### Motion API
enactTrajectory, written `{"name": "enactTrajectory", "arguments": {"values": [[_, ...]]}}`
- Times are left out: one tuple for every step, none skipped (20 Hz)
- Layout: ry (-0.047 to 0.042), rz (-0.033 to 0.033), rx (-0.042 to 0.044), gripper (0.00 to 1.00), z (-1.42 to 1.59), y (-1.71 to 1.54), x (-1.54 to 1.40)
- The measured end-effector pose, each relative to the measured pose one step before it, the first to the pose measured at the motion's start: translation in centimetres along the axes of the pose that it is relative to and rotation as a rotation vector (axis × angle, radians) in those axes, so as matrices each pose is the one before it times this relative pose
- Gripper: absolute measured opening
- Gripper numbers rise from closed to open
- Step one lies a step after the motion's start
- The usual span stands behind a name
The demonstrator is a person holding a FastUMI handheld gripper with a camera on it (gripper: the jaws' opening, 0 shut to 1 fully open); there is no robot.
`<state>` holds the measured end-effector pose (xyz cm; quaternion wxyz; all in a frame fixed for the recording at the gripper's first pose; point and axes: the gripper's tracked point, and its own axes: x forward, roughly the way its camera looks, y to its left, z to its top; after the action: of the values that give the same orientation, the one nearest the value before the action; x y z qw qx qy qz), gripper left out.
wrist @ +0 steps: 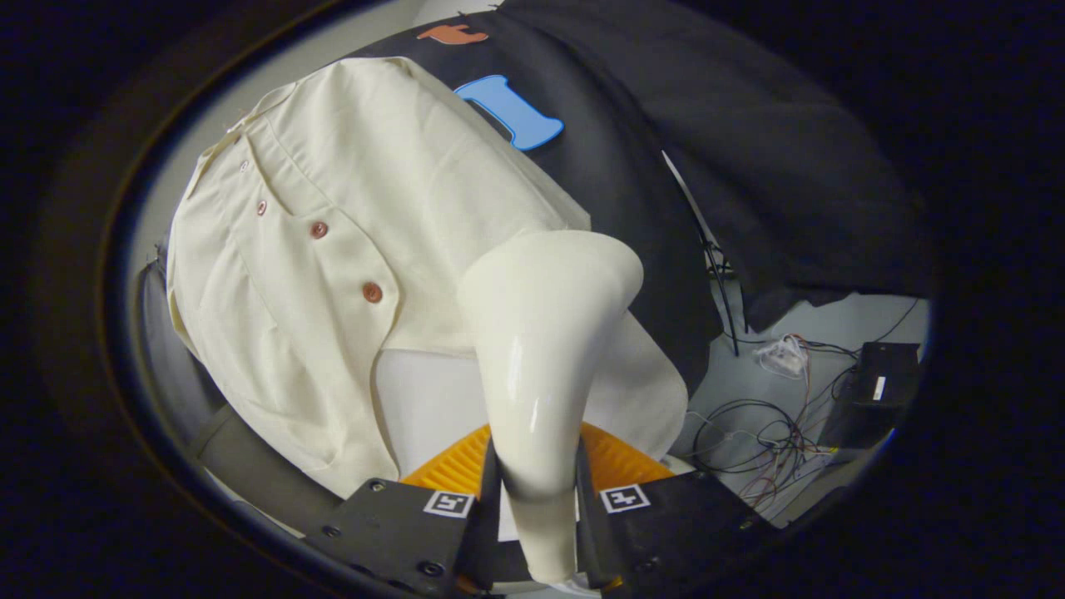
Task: Iron the clothes twice with a garment steamer, once on the left side and once on the right side.
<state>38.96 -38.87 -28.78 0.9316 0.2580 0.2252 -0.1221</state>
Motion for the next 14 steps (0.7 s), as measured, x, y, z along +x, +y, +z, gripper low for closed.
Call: {"name": "enactTrajectory", "arguments": {"values": [[0.00034, -0.00939, -0.01188, 0.41, -0.197, -0.310, -0.101], [-0.00326, -0.00930, -0.01115, 0.41, -0.242, -0.255, -0.352], [-0.00489, -0.00329, -0.01065, 0.41, -0.045, -0.109, -0.331], [-0.00498, -0.00367, -0.00392, 0.41, -0.114, -0.031, -0.612], [-0.01224, 0.00188, -0.00637, 0.41, 0.139, 0.124, -0.657], [-0.01267, 0.00587, -0.00699, 0.41, 0.211, 0.224, -0.860], [-0.01850, 0.00996, -0.00656, 0.41, 0.237, 0.373, -1.115], [-0.00535, 0.00908, -0.00216, 0.41, 0.077, 0.290, -0.882], [-0.00579, 0.00920, 0.00052, 0.41, -0.043, 0.295, -0.993], [-0.00192, 0.00801, 0.00215, 0.41, 0.015, 0.301, -1.145], [-0.01093, 0.01327, 0.00465, 0.41, 0.152, 0.502, -1.039], [-0.01153, 0.00960, 0.00106, 0.41, 0.222, 0.486, -1.010], [-0.01316, 0.00429, -0.00317, 0.41, 0.179, 0.373, -0.962], [-0.01741, 0.00864, -0.00083, 0.41, 0.283, 0.510, -1.005]]}}
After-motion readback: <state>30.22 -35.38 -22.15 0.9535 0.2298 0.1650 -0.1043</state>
